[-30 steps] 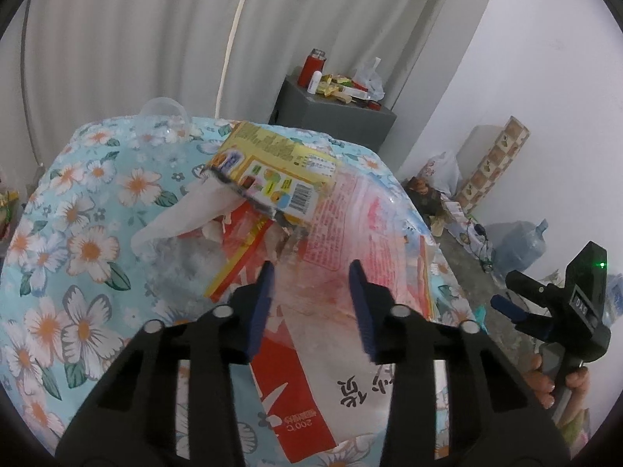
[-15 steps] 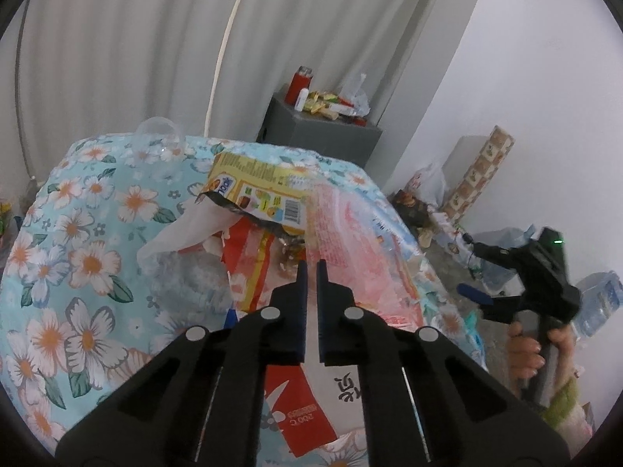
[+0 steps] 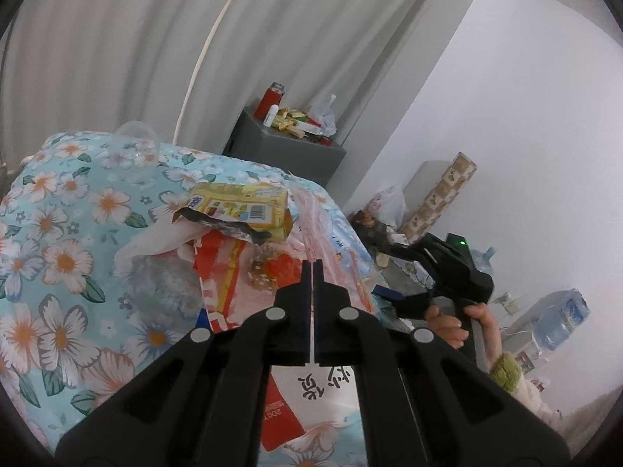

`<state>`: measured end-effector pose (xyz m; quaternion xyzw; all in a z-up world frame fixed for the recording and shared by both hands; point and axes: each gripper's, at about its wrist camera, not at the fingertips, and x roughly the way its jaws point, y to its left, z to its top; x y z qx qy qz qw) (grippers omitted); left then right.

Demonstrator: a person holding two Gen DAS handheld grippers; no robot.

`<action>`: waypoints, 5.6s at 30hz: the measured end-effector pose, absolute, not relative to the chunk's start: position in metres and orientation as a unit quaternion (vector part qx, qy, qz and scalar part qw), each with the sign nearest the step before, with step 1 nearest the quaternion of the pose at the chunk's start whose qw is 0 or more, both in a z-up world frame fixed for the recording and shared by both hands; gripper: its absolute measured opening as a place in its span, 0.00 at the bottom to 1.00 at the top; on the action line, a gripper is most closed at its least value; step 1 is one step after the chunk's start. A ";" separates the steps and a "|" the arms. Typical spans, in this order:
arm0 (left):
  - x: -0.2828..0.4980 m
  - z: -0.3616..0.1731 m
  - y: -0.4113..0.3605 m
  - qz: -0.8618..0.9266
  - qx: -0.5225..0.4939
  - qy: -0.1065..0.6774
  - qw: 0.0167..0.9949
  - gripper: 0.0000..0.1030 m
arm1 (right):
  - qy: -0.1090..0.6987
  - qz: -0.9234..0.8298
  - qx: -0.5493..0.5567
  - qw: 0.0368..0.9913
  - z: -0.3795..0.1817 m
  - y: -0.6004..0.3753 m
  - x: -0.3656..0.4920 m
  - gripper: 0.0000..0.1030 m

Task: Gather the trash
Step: 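Grasp the blue-and-white medicine box with the right gripper while the left gripper grasps a wrapper, then carry the medicine box to the blue wastebasket and open the right gripper, then open the left gripper over the wastebasket, then turn both tools toward the bed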

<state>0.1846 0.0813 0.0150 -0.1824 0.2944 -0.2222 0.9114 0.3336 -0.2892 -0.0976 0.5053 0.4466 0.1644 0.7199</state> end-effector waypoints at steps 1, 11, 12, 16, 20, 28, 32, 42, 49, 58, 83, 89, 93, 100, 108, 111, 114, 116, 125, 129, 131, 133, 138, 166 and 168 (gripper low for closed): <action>0.185 0.015 0.081 -0.223 -0.182 0.294 0.911 0.00 | 0.451 0.159 0.504 0.719 -0.099 -0.286 0.337 0.73; 0.183 0.015 0.081 -0.226 -0.184 0.295 0.910 0.00 | 0.457 0.131 0.498 0.725 -0.104 -0.278 0.358 0.54; 0.183 0.015 0.081 -0.226 -0.184 0.295 0.910 0.00 | 0.457 0.131 0.499 0.725 -0.106 -0.279 0.359 0.50; 0.183 0.015 0.081 -0.225 -0.182 0.294 0.911 0.00 | 0.451 0.134 0.516 0.716 -0.112 -0.284 0.356 0.38; 0.182 0.016 0.082 -0.225 -0.180 0.289 0.913 0.00 | 0.437 0.145 0.539 0.705 -0.114 -0.289 0.346 0.34; 0.173 0.026 0.080 -0.230 -0.170 0.275 0.918 0.00 | 0.406 0.170 0.563 0.700 -0.105 -0.299 0.311 0.30; 0.166 0.034 0.077 -0.236 -0.163 0.266 0.920 0.00 | 0.384 0.169 0.569 0.707 -0.096 -0.311 0.288 0.29; 0.140 0.061 0.071 -0.251 -0.145 0.231 0.929 0.00 | 0.331 0.164 0.585 0.722 -0.069 -0.348 0.230 0.28; 0.124 0.078 0.058 -0.278 -0.137 0.215 0.926 0.00 | 0.284 0.150 0.598 0.735 -0.049 -0.382 0.177 0.28; 0.123 0.098 -0.006 -0.365 -0.122 0.221 0.896 0.00 | 0.205 0.055 0.598 0.773 -0.029 -0.457 0.067 0.28; 0.172 -0.029 -0.377 -0.471 0.099 0.418 0.770 0.00 | 0.264 -0.344 0.366 0.823 -0.100 -0.583 0.010 0.28; 0.187 -0.050 -0.389 -0.460 0.111 0.431 0.768 0.00 | 0.361 -0.349 0.312 0.806 -0.202 -0.615 0.103 0.27; 0.199 -0.062 -0.390 -0.446 0.120 0.439 0.770 0.00 | 0.465 -0.329 0.290 0.769 -0.301 -0.617 0.162 0.27; 0.219 -0.080 -0.399 -0.434 0.121 0.464 0.763 0.00 | 0.511 -0.308 0.321 0.735 -0.351 -0.635 0.177 0.27; 0.222 -0.110 -0.436 -0.431 0.130 0.496 0.742 0.00 | 0.509 -0.312 0.392 0.700 -0.348 -0.676 0.123 0.45; 0.218 -0.118 -0.449 -0.435 0.148 0.494 0.738 0.00 | 0.464 -0.311 0.415 0.718 -0.327 -0.679 0.098 0.62; 0.215 -0.123 -0.459 -0.437 0.150 0.497 0.735 0.00 | 0.410 -0.327 0.432 0.734 -0.302 -0.679 0.071 0.65; 0.214 -0.127 -0.468 -0.438 0.150 0.499 0.733 0.00 | 0.369 -0.333 0.454 0.739 -0.285 -0.677 0.052 0.67; 0.223 -0.156 -0.511 -0.389 0.187 0.517 0.739 0.57 | 0.331 -0.325 0.478 0.746 -0.257 -0.648 0.032 0.68; 0.220 -0.134 -0.490 -0.382 0.188 0.500 0.754 0.58 | 0.332 -0.315 0.475 0.752 -0.251 -0.635 0.032 0.68; 0.217 -0.119 -0.479 -0.378 0.193 0.487 0.763 0.58 | 0.332 -0.310 0.472 0.756 -0.246 -0.629 0.033 0.68; 0.215 -0.095 -0.466 -0.382 0.184 0.473 0.773 0.58 | 0.328 -0.304 0.470 0.761 -0.238 -0.621 0.034 0.68; 0.198 -0.038 -0.423 -0.387 0.168 0.428 0.799 0.63 | 0.315 -0.286 0.460 0.779 -0.208 -0.602 0.038 0.68; 0.128 0.082 -0.080 -0.279 -0.015 0.325 0.903 0.77 | 0.335 -0.116 0.237 0.904 -0.014 -0.385 0.117 0.91; 0.126 0.082 -0.062 -0.264 -0.018 0.320 0.910 0.77 | 0.336 -0.092 0.237 0.907 -0.011 -0.379 0.118 0.91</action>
